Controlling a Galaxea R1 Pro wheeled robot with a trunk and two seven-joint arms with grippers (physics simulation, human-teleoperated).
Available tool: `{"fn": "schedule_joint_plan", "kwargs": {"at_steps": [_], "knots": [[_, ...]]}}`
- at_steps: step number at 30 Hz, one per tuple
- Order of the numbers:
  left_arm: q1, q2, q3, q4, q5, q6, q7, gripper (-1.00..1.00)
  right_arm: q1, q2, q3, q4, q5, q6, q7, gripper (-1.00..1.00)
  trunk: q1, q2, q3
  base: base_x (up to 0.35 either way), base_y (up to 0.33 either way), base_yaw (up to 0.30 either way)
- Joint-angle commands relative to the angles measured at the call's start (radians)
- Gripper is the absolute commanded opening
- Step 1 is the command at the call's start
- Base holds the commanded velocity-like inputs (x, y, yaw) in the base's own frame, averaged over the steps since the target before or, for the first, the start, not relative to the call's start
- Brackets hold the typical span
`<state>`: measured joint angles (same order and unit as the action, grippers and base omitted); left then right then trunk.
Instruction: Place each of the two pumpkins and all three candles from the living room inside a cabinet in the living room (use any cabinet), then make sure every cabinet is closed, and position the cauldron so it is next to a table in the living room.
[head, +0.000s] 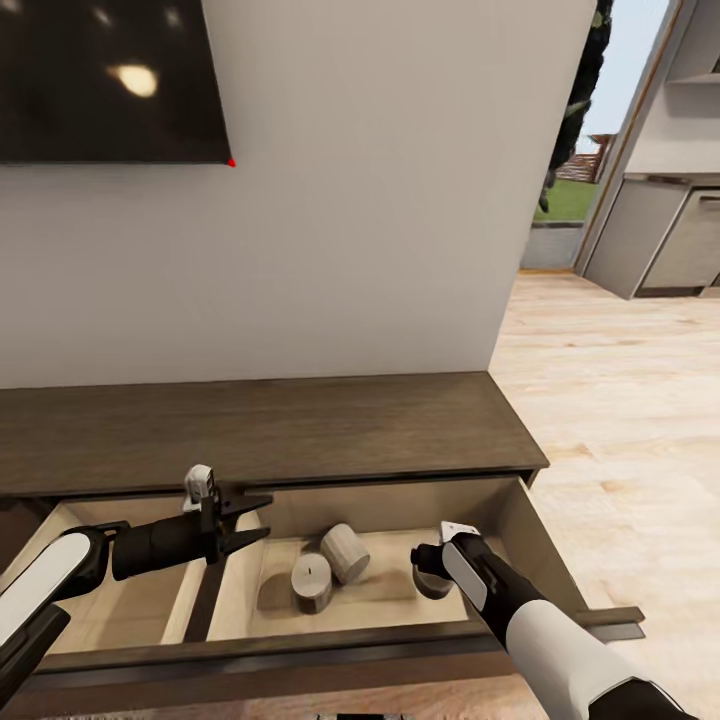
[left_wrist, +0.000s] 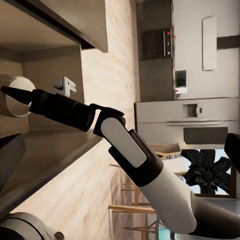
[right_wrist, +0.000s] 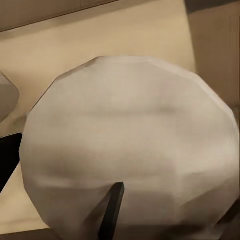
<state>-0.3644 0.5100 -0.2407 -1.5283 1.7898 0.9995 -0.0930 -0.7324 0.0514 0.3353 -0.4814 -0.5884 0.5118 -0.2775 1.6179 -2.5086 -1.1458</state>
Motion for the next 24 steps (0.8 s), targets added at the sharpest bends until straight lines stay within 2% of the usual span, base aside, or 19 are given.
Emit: {"fn": "schedule_joint_plan", "kwargs": {"at_steps": [1, 11, 22, 24], "knots": [[-0.001, 0.001, -0.001, 0.000, -0.007, 0.001, -0.010, 1.00, -0.001, -0.001, 0.007, -0.002, -0.010, 0.002, -0.009, -1.00, 0.000, -0.001, -0.005, 0.000, 0.000, 0.000], [-0.001, 0.001, -0.001, 0.000, -0.007, 0.001, -0.010, 1.00, -0.001, -0.001, 0.007, -0.002, -0.009, 0.004, -0.009, -1.00, 0.005, -0.003, -0.043, 0.000, 0.000, 0.000], [-0.001, 0.001, -0.001, 0.001, -0.007, 0.001, -0.010, 1.00, -0.001, -0.001, 0.008, -0.002, -0.009, 0.004, -0.009, -1.00, 0.005, -0.003, -0.043, 0.000, 0.000, 0.000], [-0.001, 0.001, -0.001, 0.001, -0.007, 0.001, -0.010, 1.00, -0.001, -0.001, 0.007, -0.002, -0.010, 0.004, -0.009, -1.00, 0.006, -0.003, -0.051, 0.000, 0.000, 0.000]]}}
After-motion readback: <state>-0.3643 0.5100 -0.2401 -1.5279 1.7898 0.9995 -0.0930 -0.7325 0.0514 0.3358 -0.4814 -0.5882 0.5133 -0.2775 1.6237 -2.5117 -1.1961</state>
